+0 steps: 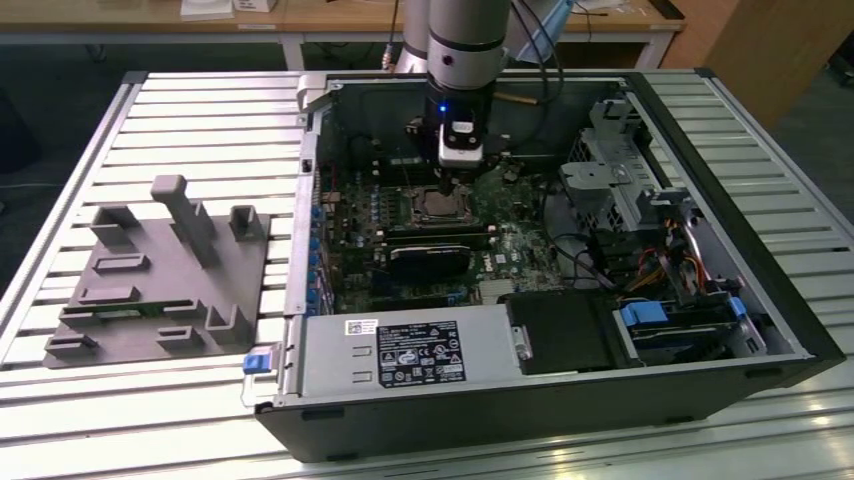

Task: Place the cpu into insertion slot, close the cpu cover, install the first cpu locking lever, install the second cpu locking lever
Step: 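Close the cpu cover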

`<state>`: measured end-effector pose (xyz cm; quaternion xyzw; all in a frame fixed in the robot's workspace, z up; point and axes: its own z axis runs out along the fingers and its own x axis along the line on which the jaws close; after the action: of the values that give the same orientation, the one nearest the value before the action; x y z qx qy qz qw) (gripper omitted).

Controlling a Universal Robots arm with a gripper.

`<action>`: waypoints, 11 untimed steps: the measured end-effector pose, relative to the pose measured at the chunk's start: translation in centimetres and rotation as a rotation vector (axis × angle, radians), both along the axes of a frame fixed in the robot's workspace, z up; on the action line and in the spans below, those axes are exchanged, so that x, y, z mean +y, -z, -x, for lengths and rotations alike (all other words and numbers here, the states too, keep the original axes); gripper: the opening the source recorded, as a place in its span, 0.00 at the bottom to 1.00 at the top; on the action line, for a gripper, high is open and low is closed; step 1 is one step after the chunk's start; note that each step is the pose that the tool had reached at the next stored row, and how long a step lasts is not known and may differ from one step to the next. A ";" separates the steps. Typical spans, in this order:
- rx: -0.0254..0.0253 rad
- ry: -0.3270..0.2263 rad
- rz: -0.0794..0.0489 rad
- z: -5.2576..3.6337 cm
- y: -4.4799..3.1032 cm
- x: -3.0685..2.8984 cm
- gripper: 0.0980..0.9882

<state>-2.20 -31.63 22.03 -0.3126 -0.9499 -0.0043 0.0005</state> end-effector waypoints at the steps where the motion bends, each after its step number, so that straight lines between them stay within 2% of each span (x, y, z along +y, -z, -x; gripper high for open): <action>1: 0.0000 -0.015 0.000 0.00 0.00 0.00 0.01; 11: 0.0000 -0.194 0.000 0.01 0.03 0.00 0.01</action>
<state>-2.21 -31.63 22.00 -0.2193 -0.9756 -0.0042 0.0009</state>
